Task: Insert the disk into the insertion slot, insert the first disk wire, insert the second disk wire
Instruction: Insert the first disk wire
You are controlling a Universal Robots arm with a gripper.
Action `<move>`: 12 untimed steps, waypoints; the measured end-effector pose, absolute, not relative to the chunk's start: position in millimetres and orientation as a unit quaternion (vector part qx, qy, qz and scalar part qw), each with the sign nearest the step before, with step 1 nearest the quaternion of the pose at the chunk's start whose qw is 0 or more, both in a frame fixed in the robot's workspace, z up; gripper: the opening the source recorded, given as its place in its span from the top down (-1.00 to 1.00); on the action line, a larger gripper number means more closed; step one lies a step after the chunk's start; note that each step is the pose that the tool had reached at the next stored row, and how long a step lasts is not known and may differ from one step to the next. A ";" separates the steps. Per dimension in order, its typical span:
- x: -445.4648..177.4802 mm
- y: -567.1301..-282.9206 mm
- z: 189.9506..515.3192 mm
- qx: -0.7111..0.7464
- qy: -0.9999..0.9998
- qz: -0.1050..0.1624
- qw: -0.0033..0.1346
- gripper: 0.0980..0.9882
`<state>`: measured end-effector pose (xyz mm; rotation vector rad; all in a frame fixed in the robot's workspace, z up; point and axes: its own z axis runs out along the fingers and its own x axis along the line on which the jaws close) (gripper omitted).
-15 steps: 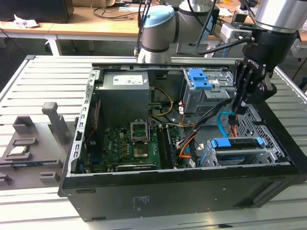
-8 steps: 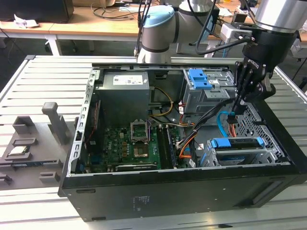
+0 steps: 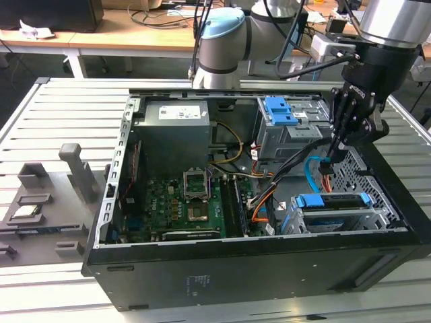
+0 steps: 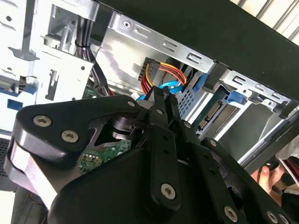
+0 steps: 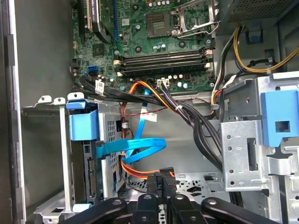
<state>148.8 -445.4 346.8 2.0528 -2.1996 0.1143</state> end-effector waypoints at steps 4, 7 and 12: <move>148.8 -457.0 346.9 0.680 -0.729 0.038 0.065 0.84; 148.8 -464.0 346.8 0.680 -0.729 0.038 0.065 0.84; 148.8 -478.4 346.8 0.680 -0.729 0.038 0.065 0.84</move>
